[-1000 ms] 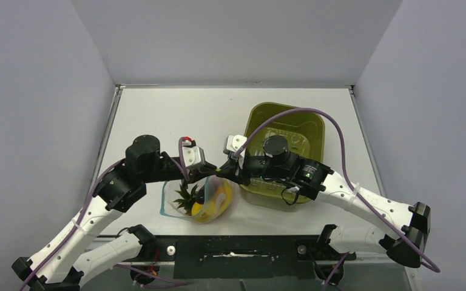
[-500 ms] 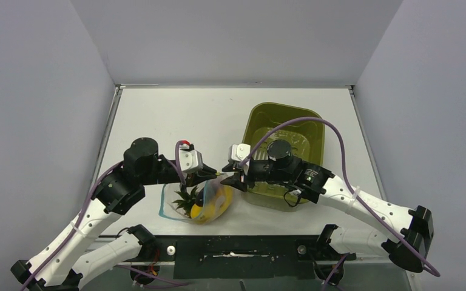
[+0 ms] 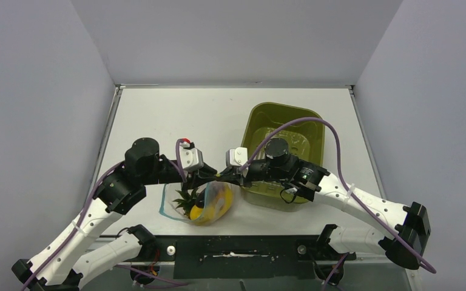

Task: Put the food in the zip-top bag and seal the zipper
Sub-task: Zip the zipper food storage bag at the center of the board.

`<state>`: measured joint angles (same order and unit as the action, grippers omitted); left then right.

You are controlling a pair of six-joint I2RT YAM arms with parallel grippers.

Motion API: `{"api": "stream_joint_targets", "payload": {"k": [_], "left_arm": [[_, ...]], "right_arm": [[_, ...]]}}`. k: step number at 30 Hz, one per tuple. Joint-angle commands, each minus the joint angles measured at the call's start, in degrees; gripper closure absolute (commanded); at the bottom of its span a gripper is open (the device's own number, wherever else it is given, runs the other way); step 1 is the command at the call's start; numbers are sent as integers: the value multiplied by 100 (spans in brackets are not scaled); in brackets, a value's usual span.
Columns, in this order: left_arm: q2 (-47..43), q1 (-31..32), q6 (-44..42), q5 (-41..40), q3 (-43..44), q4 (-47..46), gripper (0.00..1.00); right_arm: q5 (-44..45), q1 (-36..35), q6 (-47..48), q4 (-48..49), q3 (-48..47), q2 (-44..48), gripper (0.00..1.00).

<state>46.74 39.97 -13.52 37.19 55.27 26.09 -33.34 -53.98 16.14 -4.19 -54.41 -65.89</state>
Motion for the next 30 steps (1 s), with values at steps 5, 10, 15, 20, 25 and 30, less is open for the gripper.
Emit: {"api": "stream_joint_targets", "payload": {"k": [5,10,15,20,25,30], "left_arm": [[190,12,183,237,44,-624,79],[206,11,192,311,42,-652,87],[144,11,98,160,62,-394,100],[-31,11,-67,-178,106,4,100],[-84,4,-108,-289,88,297,100],[-129,2,-34,-344,37,319,100]], "right_arm": [[-102,27,-100,544,-176,128,100],[-23,27,-240,618,-154,110,100],[154,35,-360,792,3,218,100],[331,176,-564,1297,454,553,100],[331,303,-678,1474,695,734,100],[317,338,-745,1580,830,796,100]]}}
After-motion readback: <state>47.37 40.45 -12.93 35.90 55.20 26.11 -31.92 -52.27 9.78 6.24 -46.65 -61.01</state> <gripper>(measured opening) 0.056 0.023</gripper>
